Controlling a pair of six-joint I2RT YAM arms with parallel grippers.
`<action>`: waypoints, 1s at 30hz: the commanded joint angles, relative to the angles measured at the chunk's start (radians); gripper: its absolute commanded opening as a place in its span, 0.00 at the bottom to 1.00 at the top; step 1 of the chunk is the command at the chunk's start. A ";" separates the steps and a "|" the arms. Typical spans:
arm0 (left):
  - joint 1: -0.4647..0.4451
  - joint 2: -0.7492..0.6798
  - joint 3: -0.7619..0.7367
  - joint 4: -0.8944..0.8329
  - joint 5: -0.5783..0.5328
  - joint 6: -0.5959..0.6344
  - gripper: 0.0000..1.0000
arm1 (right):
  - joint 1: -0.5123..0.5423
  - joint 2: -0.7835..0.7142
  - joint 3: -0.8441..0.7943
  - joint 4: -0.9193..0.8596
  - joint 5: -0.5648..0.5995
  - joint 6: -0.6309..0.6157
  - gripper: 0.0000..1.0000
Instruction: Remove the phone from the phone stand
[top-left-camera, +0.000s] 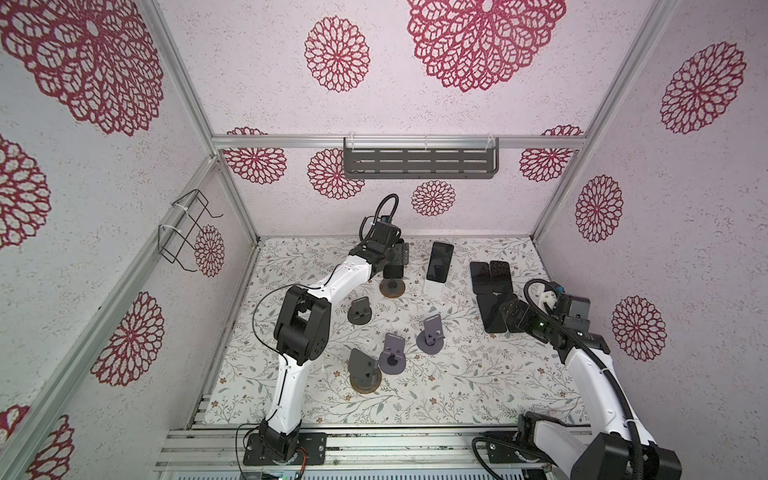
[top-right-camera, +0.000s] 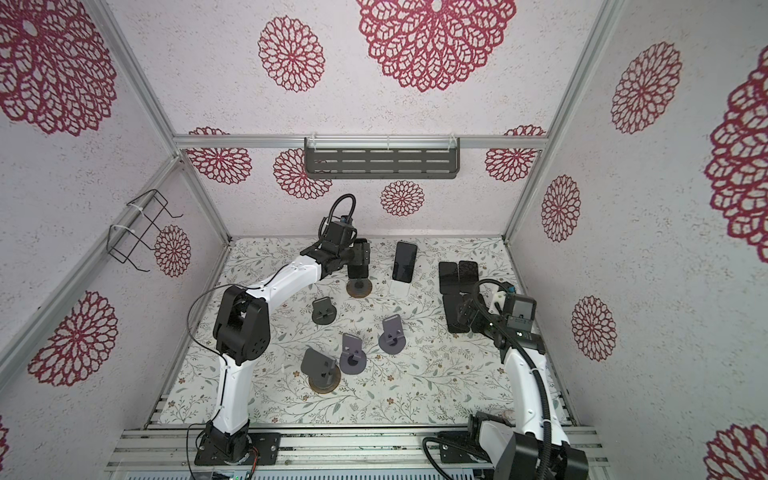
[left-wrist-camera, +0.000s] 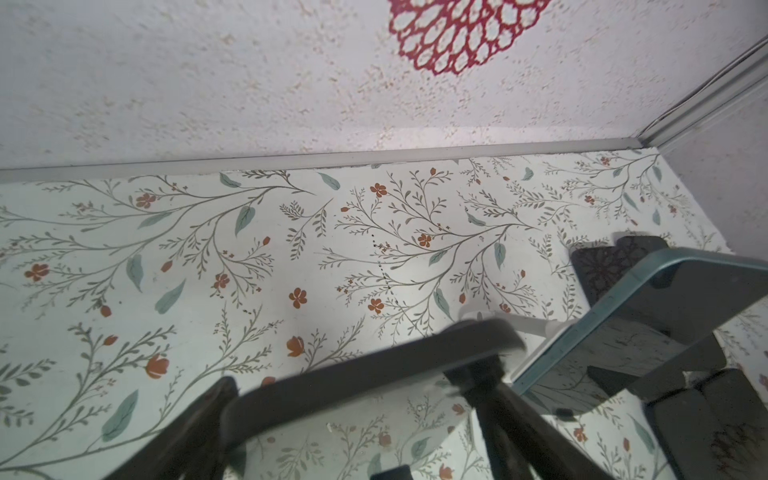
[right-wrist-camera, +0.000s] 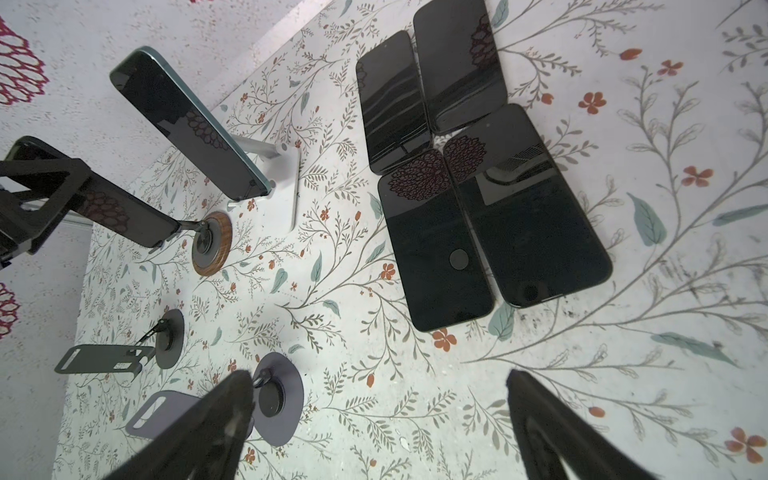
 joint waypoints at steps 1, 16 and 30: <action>-0.014 0.010 0.020 -0.015 -0.037 -0.006 0.85 | -0.001 -0.001 0.003 0.002 -0.006 -0.002 0.98; -0.025 -0.030 0.042 -0.060 -0.032 -0.007 0.63 | 0.003 -0.007 -0.016 0.020 -0.047 -0.028 0.98; -0.046 -0.195 -0.016 -0.106 0.011 0.018 0.65 | 0.083 -0.037 0.022 0.003 -0.078 -0.059 0.99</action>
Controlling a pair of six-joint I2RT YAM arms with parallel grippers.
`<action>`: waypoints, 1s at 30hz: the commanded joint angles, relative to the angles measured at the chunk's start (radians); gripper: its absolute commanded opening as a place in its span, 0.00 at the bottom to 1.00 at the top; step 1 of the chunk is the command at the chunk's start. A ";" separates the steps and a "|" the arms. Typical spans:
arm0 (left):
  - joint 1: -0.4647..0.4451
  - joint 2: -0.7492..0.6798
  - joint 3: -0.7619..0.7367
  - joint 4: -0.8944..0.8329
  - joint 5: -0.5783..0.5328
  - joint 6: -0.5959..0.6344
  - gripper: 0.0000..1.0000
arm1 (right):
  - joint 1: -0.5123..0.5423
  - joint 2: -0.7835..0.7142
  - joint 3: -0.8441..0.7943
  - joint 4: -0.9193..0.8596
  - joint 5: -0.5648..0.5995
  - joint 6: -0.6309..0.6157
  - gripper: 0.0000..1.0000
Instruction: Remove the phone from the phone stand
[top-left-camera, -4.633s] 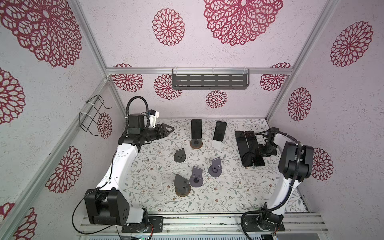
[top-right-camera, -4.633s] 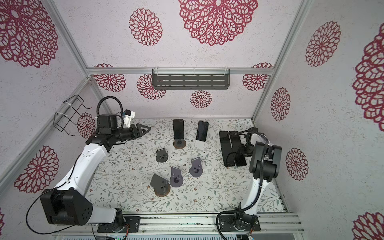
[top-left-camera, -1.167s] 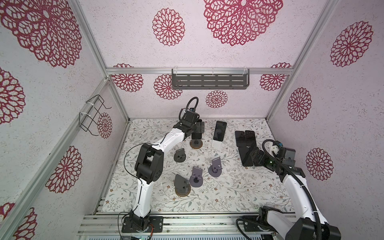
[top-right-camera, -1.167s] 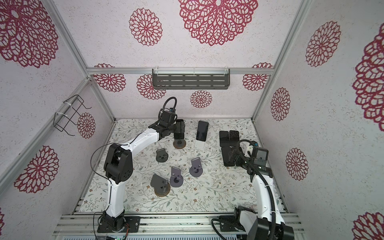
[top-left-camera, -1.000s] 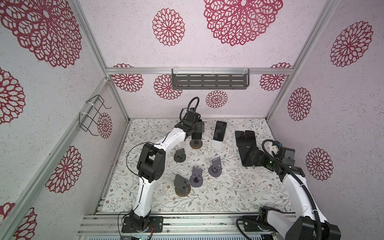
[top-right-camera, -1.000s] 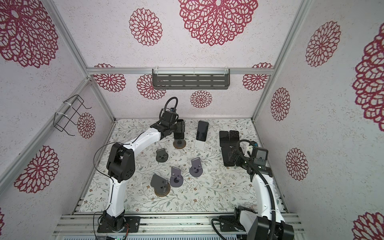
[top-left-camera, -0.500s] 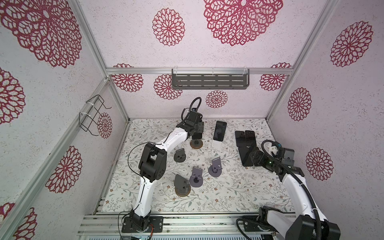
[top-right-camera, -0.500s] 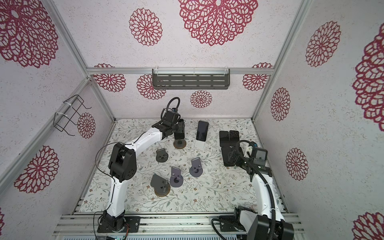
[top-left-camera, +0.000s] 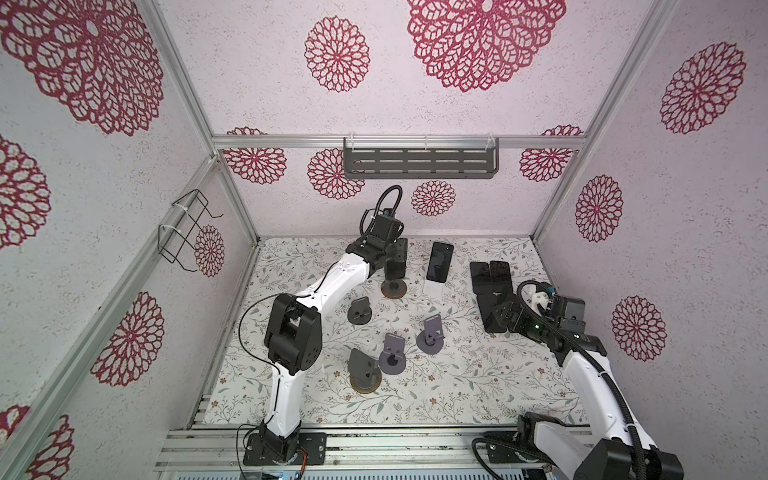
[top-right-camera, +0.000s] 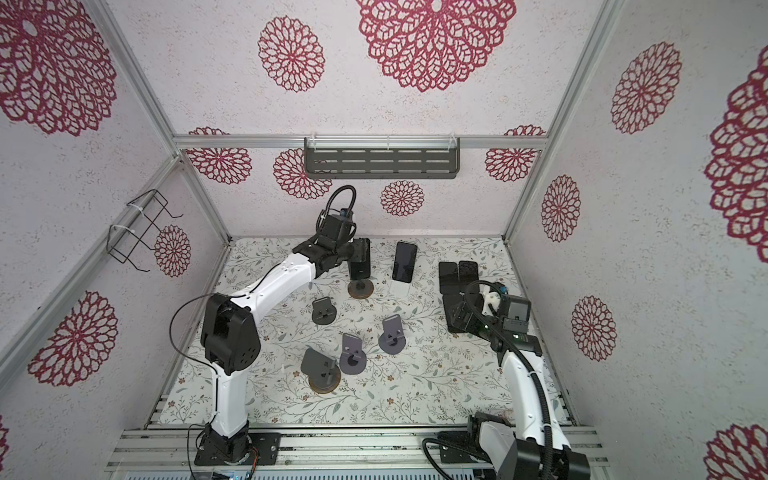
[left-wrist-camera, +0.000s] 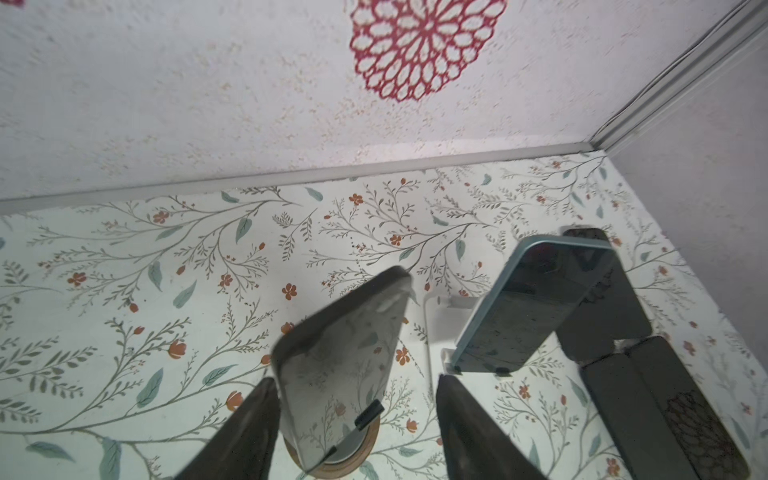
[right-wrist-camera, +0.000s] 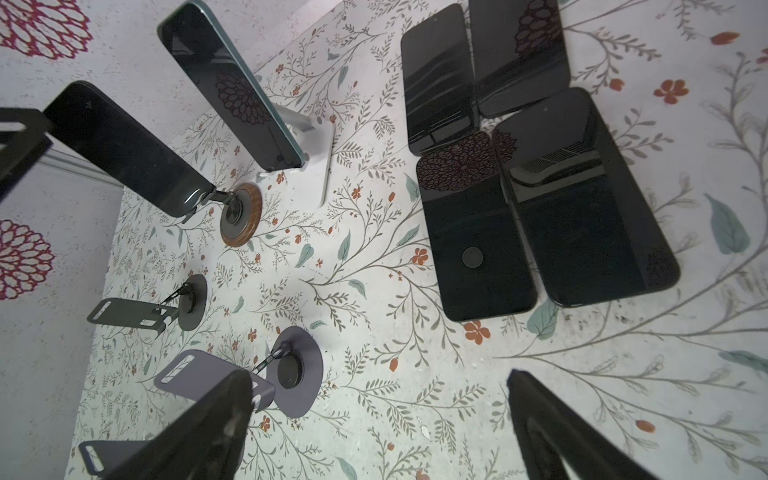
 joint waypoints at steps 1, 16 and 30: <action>-0.010 -0.050 -0.020 -0.013 -0.004 0.010 0.67 | 0.030 -0.016 0.045 -0.004 -0.012 -0.026 0.99; 0.217 -0.261 -0.292 0.223 0.571 0.206 0.71 | 0.060 -0.045 0.065 -0.065 0.023 -0.069 0.99; 0.421 -0.067 -0.139 0.158 1.148 0.414 0.65 | 0.066 -0.052 0.088 -0.100 0.035 -0.072 0.98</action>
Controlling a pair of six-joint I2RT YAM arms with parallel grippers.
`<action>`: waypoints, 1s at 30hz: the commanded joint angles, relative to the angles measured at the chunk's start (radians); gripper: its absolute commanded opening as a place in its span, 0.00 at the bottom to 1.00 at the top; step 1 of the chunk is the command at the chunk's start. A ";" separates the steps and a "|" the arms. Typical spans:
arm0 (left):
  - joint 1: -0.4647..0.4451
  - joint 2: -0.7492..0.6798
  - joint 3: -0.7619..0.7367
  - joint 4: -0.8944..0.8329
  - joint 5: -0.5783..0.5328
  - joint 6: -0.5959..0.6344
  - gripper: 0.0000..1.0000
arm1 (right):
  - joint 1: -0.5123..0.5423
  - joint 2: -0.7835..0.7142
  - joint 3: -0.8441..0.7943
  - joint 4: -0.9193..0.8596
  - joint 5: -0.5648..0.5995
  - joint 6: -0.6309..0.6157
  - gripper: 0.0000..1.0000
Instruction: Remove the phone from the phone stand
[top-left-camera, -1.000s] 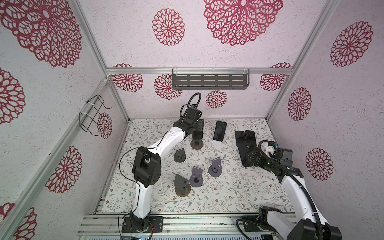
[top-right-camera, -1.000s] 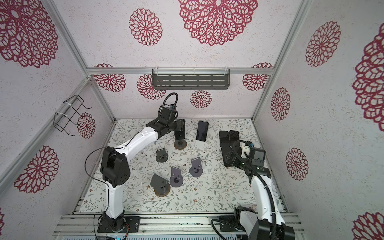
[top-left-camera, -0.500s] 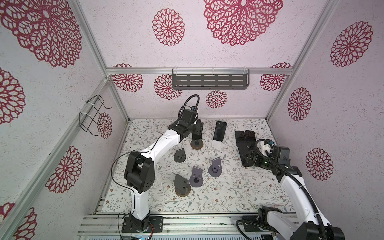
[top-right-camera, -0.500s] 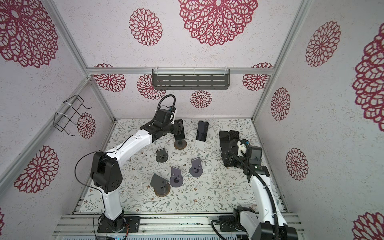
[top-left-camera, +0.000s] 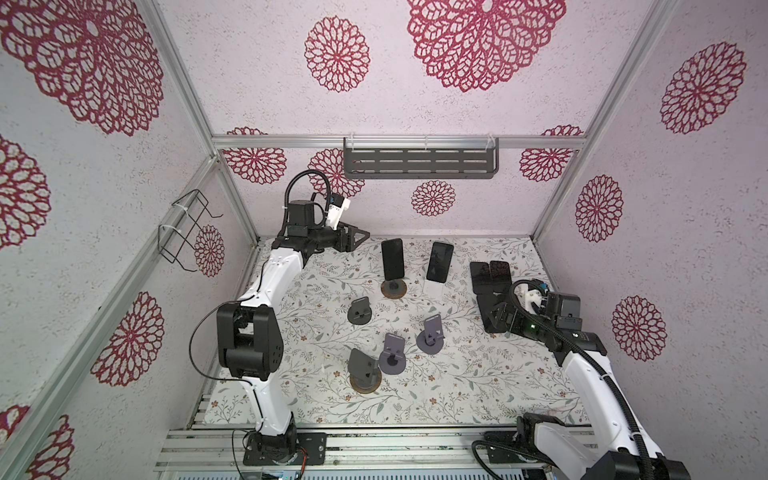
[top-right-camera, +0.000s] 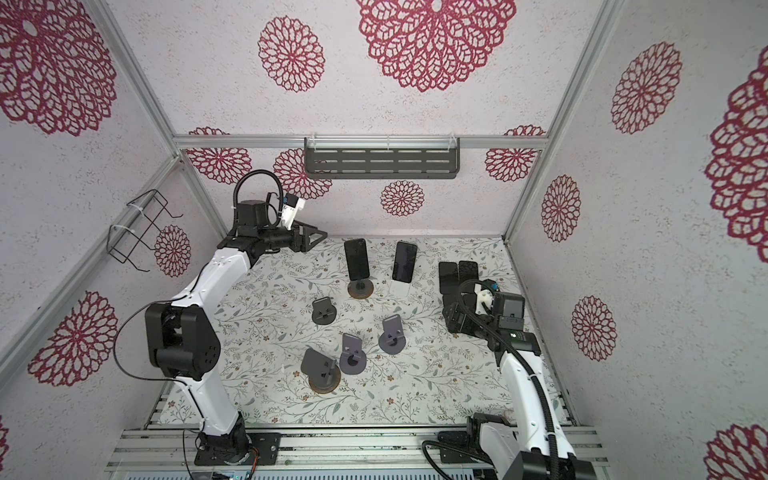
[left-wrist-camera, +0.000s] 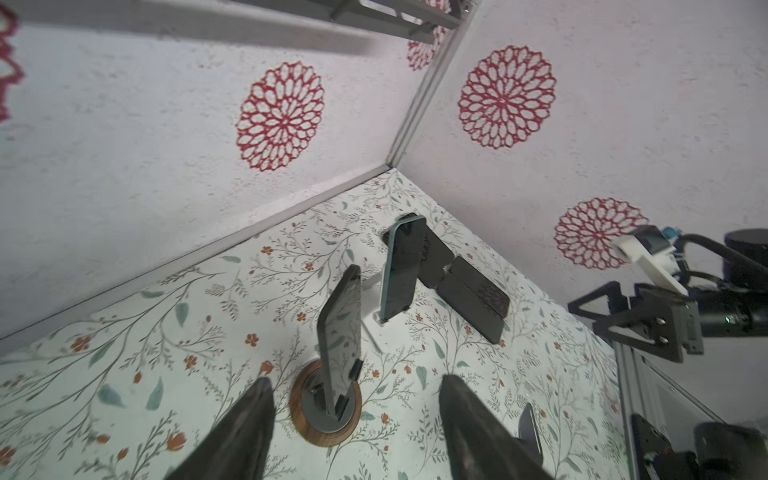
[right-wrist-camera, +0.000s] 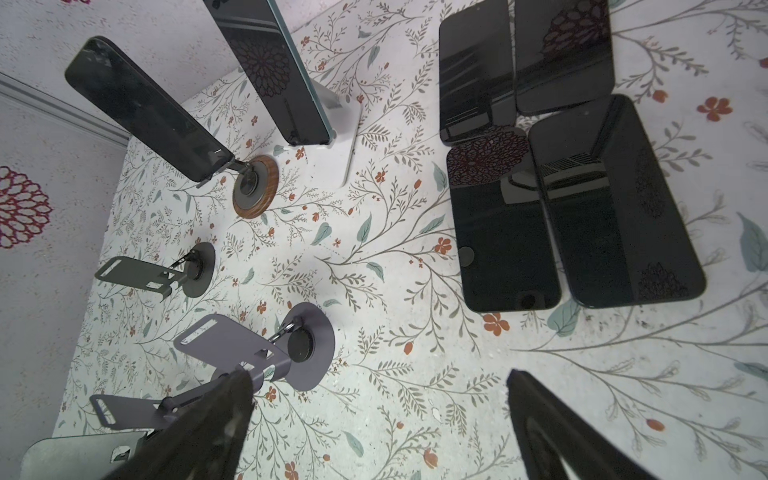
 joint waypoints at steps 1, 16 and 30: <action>-0.010 0.087 0.048 -0.005 0.111 0.072 0.65 | 0.009 -0.027 0.040 -0.020 0.014 -0.022 0.98; -0.081 0.239 0.139 0.023 0.007 0.058 0.60 | 0.010 -0.023 0.036 -0.022 0.030 -0.023 0.98; -0.094 0.315 0.213 0.029 -0.028 0.036 0.58 | 0.011 -0.037 0.034 -0.042 0.051 -0.032 0.98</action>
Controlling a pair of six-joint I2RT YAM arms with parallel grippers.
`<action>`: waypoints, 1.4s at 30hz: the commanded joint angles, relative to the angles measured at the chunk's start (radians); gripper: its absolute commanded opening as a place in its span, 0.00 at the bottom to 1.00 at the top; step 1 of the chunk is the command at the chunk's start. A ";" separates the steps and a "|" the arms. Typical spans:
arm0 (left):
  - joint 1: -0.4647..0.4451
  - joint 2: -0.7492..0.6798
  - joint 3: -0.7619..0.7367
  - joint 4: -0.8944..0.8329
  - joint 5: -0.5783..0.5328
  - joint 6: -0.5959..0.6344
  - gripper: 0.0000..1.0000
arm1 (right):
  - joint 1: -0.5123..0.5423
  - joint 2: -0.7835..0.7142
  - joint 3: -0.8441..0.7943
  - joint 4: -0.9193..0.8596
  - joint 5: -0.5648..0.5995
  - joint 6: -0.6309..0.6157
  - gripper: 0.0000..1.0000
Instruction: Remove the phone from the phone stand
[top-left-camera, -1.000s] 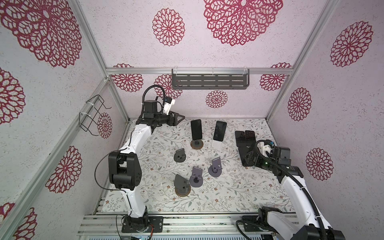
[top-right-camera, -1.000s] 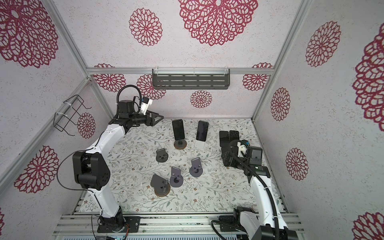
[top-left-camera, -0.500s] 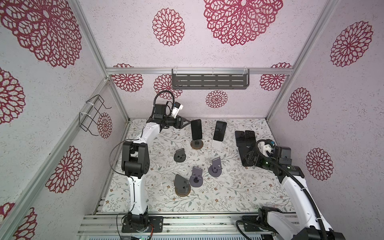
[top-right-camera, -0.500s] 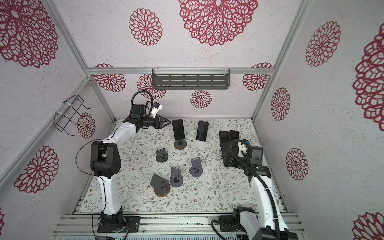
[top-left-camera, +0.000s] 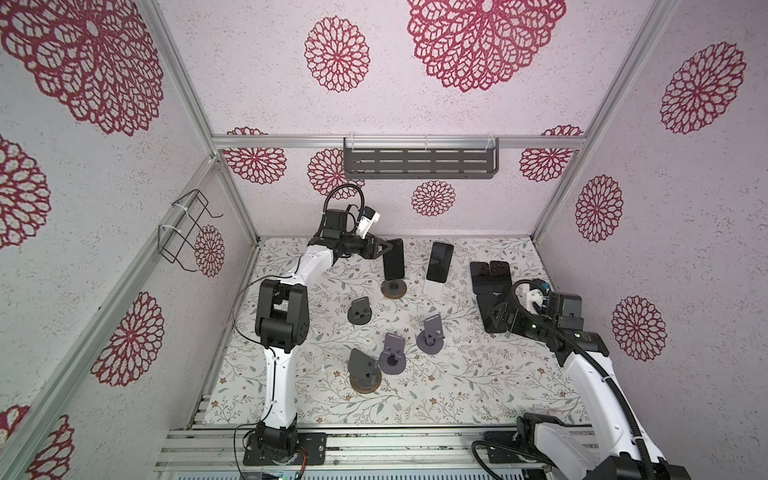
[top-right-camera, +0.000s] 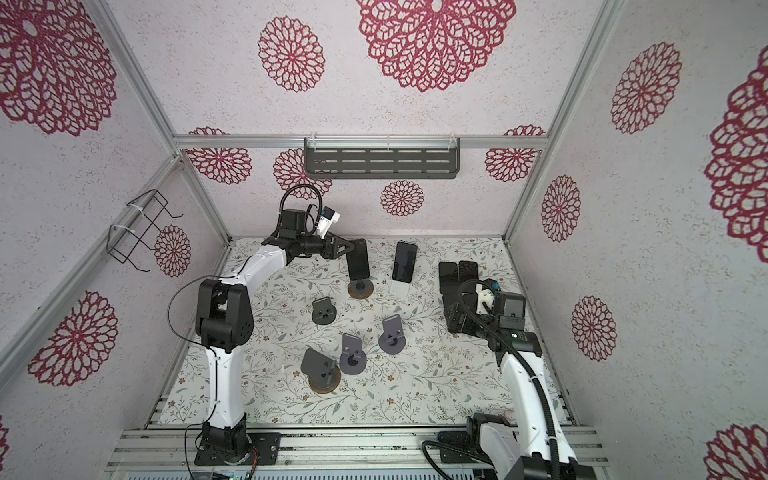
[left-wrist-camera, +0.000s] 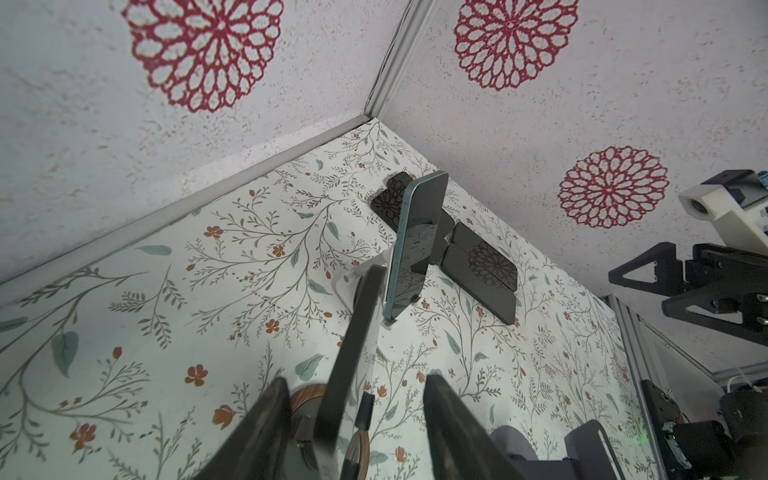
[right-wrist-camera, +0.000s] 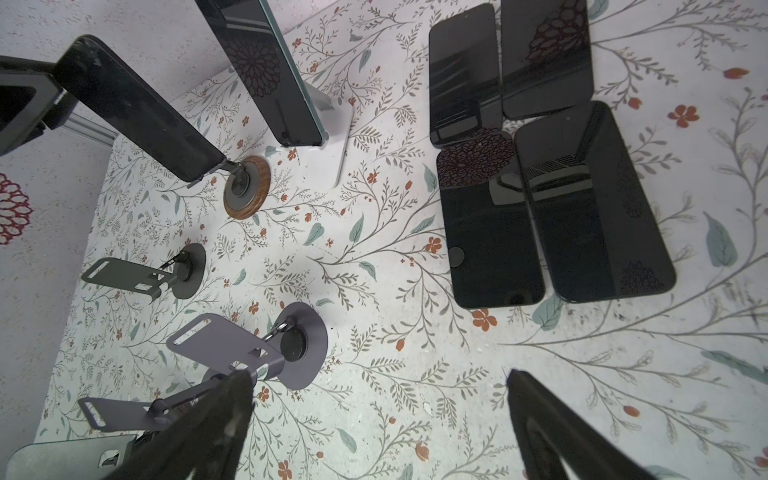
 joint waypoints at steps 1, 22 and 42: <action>0.009 0.013 0.024 0.028 -0.003 0.004 0.59 | 0.005 -0.024 0.021 -0.012 0.017 -0.022 0.98; -0.008 0.006 0.038 0.019 0.019 -0.024 0.12 | 0.005 -0.035 0.017 -0.024 0.033 -0.021 0.98; -0.081 -0.385 -0.079 -0.149 -0.278 -0.208 0.00 | 0.116 -0.017 0.174 0.002 0.051 0.033 0.88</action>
